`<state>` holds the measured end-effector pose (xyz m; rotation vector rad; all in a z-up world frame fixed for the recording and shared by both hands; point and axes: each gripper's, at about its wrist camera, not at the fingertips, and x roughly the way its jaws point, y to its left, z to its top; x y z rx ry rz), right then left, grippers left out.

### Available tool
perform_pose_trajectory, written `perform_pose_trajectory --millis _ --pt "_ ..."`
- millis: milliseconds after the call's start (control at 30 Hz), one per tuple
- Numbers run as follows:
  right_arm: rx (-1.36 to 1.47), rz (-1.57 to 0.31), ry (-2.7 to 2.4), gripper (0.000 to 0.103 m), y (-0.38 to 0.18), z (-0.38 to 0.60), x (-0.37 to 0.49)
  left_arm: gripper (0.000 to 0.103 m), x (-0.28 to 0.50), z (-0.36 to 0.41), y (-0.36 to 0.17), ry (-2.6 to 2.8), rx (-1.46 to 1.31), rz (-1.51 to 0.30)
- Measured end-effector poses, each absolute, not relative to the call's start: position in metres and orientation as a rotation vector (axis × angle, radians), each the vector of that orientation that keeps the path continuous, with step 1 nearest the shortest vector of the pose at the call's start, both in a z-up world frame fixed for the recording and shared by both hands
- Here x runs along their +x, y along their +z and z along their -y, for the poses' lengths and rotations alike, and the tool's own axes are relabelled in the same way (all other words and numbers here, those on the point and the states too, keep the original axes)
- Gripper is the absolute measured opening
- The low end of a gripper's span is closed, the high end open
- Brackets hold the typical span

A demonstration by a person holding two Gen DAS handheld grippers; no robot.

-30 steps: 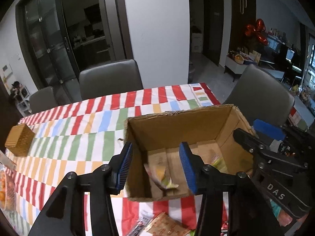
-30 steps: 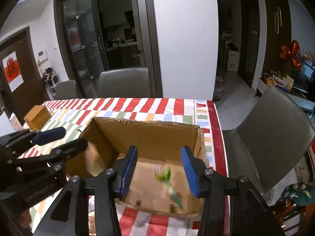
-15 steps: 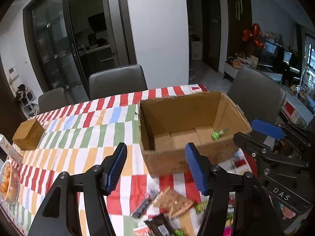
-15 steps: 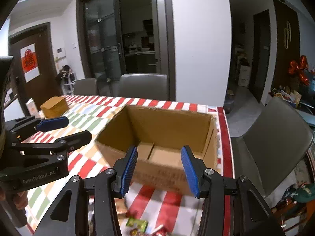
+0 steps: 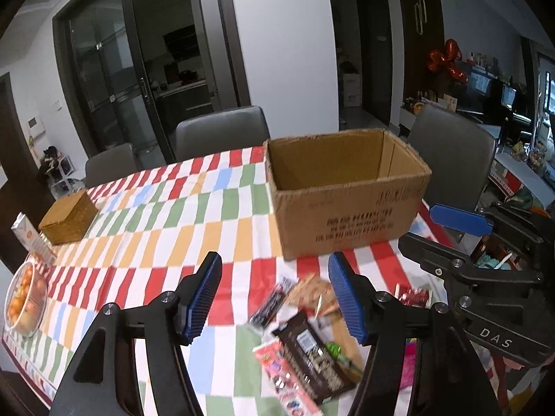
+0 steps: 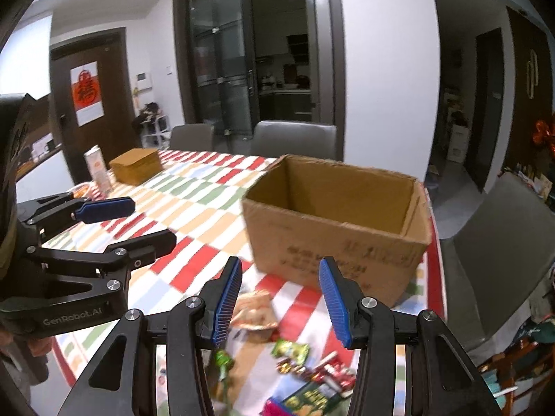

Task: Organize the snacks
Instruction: 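Move both open tools back toward the remaining snacks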

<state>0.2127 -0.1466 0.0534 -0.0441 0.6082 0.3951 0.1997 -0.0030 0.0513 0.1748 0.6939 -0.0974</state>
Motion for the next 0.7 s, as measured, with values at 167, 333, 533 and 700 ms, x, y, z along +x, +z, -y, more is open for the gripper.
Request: perform_pose_trajectory --millis 167,333,533,700 --pt "-0.039 -0.64 0.44 0.048 0.039 0.134 0.2 0.063 0.181 -0.012 0.038 -0.072 0.153 -0.722" --pt "-0.035 -0.688 0.462 0.048 0.019 0.124 0.194 0.063 0.168 -0.021 0.02 -0.041 0.129 -0.766" --pt "-0.046 -0.762 0.486 0.048 -0.009 0.115 0.196 0.063 0.158 -0.03 -0.009 -0.029 0.112 -0.837" --pt "-0.063 -0.817 0.492 0.048 -0.03 0.112 0.196 0.063 0.155 -0.032 -0.031 -0.023 0.11 -0.888"
